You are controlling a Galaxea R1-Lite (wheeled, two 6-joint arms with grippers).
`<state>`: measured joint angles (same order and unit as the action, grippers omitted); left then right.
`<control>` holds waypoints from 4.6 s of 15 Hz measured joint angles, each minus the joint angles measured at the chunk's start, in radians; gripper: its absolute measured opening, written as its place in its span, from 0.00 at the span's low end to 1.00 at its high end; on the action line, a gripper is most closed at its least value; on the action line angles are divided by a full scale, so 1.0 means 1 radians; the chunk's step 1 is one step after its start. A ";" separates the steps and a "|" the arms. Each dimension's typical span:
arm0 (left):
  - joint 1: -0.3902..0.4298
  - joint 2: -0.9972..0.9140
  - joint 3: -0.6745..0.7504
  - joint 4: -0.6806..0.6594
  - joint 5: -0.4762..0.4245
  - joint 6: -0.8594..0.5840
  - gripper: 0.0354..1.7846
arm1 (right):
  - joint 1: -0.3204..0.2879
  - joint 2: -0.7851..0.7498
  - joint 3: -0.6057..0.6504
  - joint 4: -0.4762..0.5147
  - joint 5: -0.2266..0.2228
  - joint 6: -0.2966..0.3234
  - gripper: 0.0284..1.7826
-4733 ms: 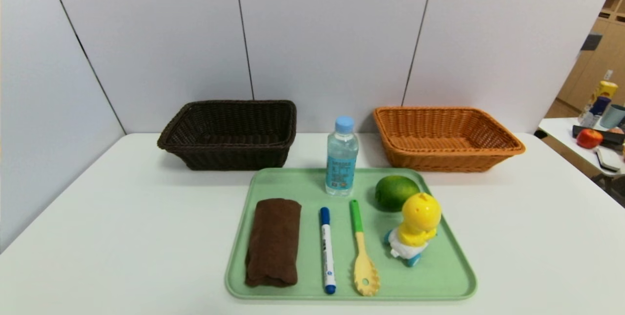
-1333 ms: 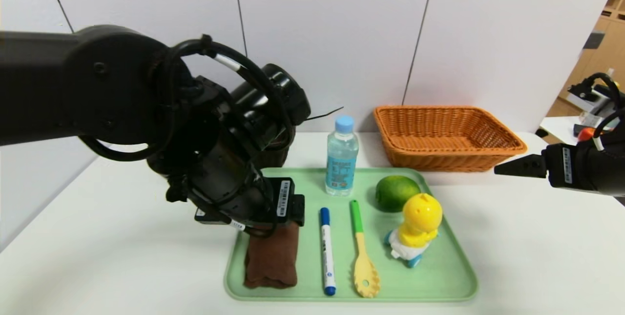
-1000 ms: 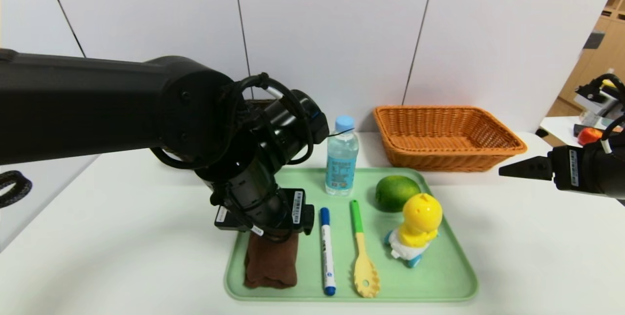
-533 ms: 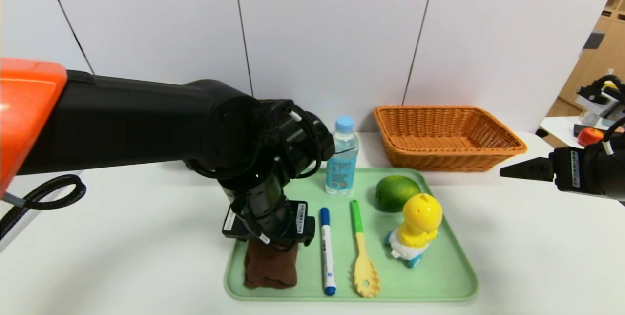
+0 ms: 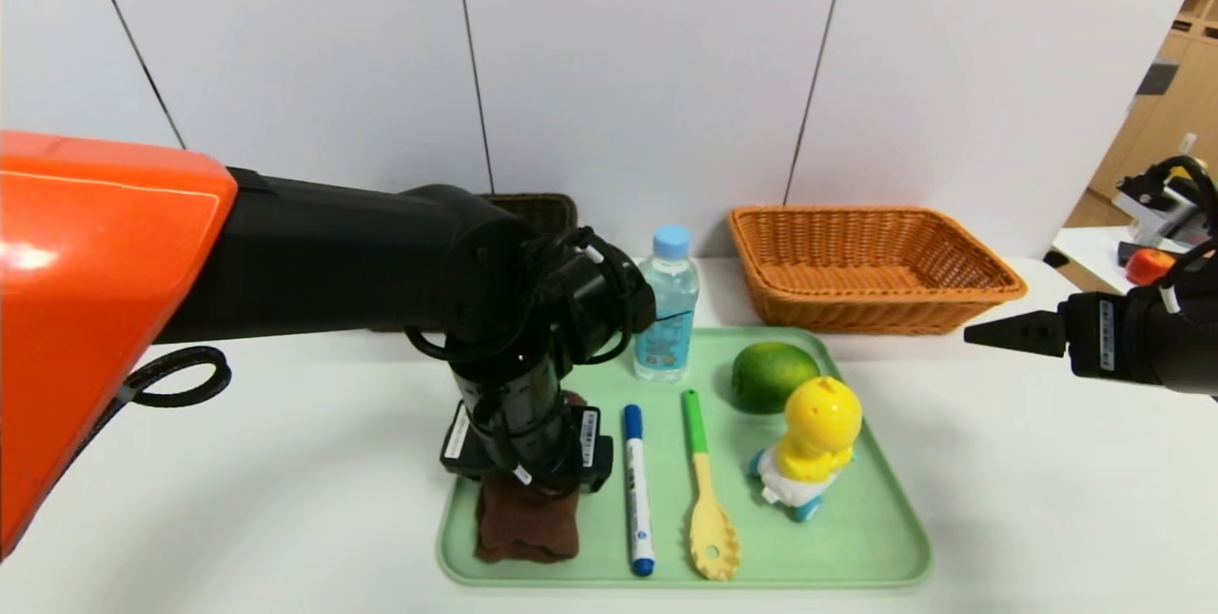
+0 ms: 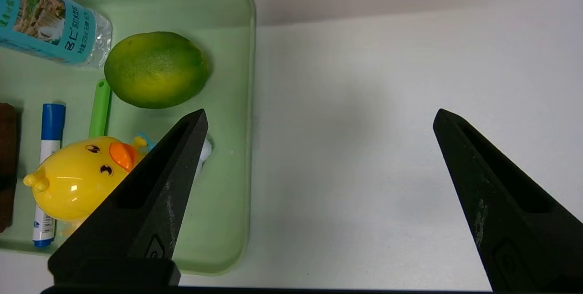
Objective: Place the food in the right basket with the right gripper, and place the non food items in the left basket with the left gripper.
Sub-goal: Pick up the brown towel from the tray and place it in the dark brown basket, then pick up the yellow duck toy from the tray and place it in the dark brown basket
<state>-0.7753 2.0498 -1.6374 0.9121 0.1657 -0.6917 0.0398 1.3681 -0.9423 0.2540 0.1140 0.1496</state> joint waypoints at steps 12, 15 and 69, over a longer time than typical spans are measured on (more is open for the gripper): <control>0.015 -0.087 0.014 -0.001 -0.093 0.033 0.20 | 0.003 -0.022 0.025 0.000 0.006 0.009 0.96; 0.017 -0.220 0.010 -0.032 -0.150 0.057 0.20 | 0.001 -0.050 0.058 0.001 0.006 0.009 0.96; -0.108 -0.508 0.720 -1.337 0.051 0.441 0.94 | 0.056 -0.091 0.097 -0.160 -0.057 0.295 0.96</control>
<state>-0.8836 1.5417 -0.9179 -0.4251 0.2172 -0.2504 0.0957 1.2766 -0.8451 0.0943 0.0572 0.4445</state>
